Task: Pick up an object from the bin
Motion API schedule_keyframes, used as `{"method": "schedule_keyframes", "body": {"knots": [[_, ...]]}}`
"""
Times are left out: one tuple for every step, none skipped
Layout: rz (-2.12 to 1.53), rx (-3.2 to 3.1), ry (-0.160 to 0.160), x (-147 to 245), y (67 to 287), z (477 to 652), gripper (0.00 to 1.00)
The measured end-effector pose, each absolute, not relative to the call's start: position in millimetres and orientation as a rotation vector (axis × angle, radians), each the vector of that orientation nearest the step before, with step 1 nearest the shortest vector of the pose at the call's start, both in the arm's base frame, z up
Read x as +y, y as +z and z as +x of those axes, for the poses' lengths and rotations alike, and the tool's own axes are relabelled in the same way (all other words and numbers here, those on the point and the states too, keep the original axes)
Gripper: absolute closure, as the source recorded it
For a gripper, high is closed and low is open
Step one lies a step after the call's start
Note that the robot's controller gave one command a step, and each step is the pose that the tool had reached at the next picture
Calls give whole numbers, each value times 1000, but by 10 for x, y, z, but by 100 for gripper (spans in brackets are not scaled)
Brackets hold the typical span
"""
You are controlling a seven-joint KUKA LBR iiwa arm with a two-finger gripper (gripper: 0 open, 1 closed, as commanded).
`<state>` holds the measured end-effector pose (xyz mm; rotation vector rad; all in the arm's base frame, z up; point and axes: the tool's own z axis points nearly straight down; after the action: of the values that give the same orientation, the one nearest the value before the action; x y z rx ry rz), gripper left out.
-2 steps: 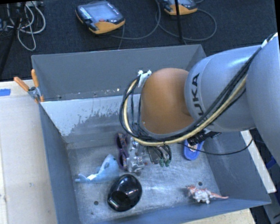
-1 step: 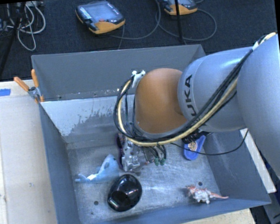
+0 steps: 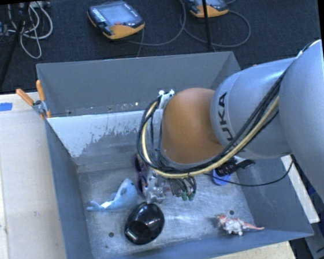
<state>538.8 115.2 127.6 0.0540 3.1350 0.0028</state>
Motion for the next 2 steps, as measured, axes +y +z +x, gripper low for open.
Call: {"method": "schedule_keyframes", "body": {"knots": [[73, 3143, -1, 1213, 1500, 5413, 100], [-23, 3108, 6, 1112, 942, 5474, 0]]}}
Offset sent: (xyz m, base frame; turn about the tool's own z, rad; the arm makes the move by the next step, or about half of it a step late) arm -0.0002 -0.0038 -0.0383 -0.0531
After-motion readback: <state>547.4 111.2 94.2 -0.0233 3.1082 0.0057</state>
